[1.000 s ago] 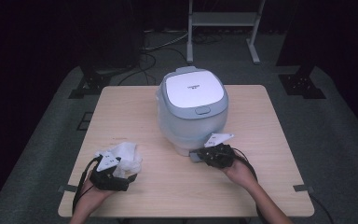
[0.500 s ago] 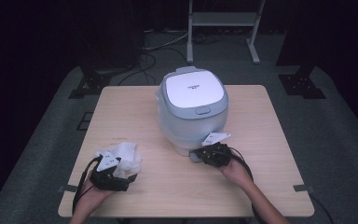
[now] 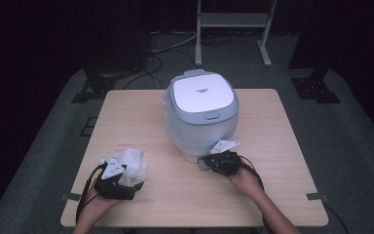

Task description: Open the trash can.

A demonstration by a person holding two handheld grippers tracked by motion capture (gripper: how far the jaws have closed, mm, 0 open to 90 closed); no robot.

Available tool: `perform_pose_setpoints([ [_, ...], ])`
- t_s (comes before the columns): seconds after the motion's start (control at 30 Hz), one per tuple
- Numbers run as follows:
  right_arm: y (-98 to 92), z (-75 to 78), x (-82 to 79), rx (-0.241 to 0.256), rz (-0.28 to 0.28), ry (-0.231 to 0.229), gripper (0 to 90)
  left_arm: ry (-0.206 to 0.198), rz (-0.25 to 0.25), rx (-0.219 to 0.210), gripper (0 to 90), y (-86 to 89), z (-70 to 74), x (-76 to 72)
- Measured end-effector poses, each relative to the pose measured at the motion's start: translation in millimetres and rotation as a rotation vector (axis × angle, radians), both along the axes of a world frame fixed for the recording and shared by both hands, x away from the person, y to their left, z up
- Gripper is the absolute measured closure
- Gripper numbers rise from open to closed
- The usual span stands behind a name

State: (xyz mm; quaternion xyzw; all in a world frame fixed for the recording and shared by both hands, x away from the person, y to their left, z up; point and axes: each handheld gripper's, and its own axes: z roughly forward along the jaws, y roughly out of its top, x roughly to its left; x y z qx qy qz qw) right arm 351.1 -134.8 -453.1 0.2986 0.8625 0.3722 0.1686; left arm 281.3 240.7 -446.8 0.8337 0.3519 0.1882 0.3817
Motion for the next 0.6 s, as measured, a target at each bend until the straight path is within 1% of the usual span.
perform_pose_setpoints([
  [0.3,1.7,-1.5,-1.7,-0.014,-0.006,-0.008,78.1,-0.004,0.001,-0.003,9.8,-0.6,0.1,-0.2],
  [0.33,2.0,-1.5,-1.8,-0.019,-0.006,-0.007,80.1,-0.005,0.0,-0.002,9.8,-0.6,0.1,-0.2],
  [0.5,2.7,-4.1,-2.6,-0.019,-0.005,-0.004,80.1,-0.004,0.0,-0.003,9.8,-0.7,0.0,-0.2],
  [0.6,3.0,-5.5,-2.1,-0.031,-0.003,-0.004,80.0,-0.004,-0.002,-0.001,9.8,-0.6,0.0,-0.1],
])
